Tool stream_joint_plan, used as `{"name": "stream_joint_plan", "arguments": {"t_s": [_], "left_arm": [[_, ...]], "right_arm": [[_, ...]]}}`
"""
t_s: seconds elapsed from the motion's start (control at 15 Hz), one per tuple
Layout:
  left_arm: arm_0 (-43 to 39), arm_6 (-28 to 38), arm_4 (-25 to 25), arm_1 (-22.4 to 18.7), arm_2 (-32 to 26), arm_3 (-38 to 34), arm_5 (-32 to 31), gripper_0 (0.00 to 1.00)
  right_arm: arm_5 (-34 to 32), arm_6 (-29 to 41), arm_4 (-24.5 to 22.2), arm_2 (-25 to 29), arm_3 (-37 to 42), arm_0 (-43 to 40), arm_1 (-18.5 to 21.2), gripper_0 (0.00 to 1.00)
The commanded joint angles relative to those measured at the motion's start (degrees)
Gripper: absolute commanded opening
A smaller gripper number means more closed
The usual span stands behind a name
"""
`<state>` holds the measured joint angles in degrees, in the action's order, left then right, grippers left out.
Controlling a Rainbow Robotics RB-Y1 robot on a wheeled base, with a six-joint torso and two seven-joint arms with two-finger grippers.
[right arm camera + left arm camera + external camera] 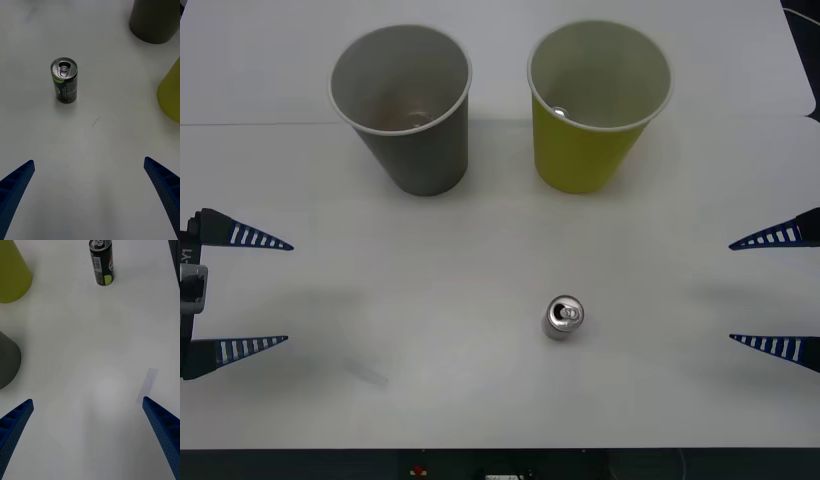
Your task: Put the can into the green bin and the plastic bottle into the gray bin
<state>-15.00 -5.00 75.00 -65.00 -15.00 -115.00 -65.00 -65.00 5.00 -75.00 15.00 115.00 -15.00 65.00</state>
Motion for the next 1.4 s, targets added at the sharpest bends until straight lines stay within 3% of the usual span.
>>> {"name": "stream_joint_plan", "arguments": {"t_s": [0.07,0.47,0.93,1.4], "left_arm": [[0.0,0.0,0.0,0.0,0.0,0.0,0.0,1.00],[0.0,0.0,0.0,0.0,0.0,0.0,0.0,1.00],[0.0,0.0,0.0,0.0,0.0,0.0,0.0,1.00],[0.0,0.0,0.0,0.0,0.0,0.0,0.0,1.00]], "right_arm": [[0.1,-0.4,-0.3,-1.8,-0.8,-0.9,-0.9,1.00],[0.8,-1.5,0.1,-2.3,-0.8,-0.7,-1.9,1.00],[-9.3,-3.9,-0.1,-2.3,-10.0,4.8,-15.8,1.00],[-9.6,-11.6,-0.6,-2.3,-18.1,6.5,-24.3,1.00]]}}
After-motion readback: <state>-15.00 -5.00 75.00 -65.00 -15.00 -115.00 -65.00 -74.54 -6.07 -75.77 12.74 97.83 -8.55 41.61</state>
